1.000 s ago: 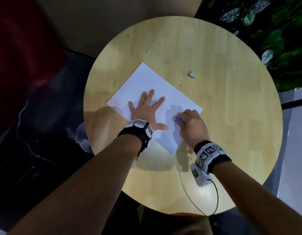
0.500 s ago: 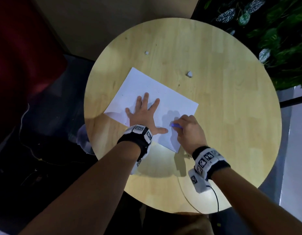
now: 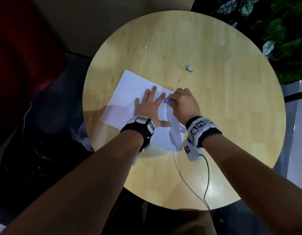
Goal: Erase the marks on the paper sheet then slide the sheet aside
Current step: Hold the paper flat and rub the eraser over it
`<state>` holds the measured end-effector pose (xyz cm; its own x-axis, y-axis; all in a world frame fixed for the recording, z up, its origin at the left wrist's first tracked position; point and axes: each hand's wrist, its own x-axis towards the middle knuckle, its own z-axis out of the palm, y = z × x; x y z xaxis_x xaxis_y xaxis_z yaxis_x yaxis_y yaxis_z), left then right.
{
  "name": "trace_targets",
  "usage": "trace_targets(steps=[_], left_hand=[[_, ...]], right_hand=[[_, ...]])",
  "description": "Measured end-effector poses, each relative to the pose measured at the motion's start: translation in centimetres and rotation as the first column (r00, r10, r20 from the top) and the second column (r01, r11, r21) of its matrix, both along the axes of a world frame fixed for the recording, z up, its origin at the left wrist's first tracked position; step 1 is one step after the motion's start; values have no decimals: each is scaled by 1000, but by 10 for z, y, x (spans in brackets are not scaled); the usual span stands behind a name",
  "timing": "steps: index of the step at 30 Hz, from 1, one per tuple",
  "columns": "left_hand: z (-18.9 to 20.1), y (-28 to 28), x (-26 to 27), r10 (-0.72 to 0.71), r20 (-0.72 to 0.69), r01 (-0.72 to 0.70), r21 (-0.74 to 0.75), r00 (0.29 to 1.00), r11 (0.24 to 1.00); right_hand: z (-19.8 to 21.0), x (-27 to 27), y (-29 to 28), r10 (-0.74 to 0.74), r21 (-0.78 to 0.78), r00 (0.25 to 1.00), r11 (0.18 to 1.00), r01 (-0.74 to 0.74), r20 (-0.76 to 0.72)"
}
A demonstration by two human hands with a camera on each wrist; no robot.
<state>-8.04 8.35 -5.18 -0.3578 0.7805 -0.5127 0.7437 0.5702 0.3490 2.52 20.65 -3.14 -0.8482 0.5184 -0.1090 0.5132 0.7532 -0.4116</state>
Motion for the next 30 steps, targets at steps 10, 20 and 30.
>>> trace_targets(steps=[10, 20, 30], left_hand=[[-3, 1, 0, 10, -23, -10, -5, 1000, 1000], [-4, -2, -1, -5, -50, 5, -1, 999, 1000], [0, 0, 1, 34, -56, -36, -37, 998, 999]], right_hand=[[-2, 54, -8, 176, 86, 984, 980, -178, 30], [-4, 51, -19, 105, 127, 994, 986, -105, 4], [-10, 7, -17, -10, 82, 1000, 997, 9, 14]])
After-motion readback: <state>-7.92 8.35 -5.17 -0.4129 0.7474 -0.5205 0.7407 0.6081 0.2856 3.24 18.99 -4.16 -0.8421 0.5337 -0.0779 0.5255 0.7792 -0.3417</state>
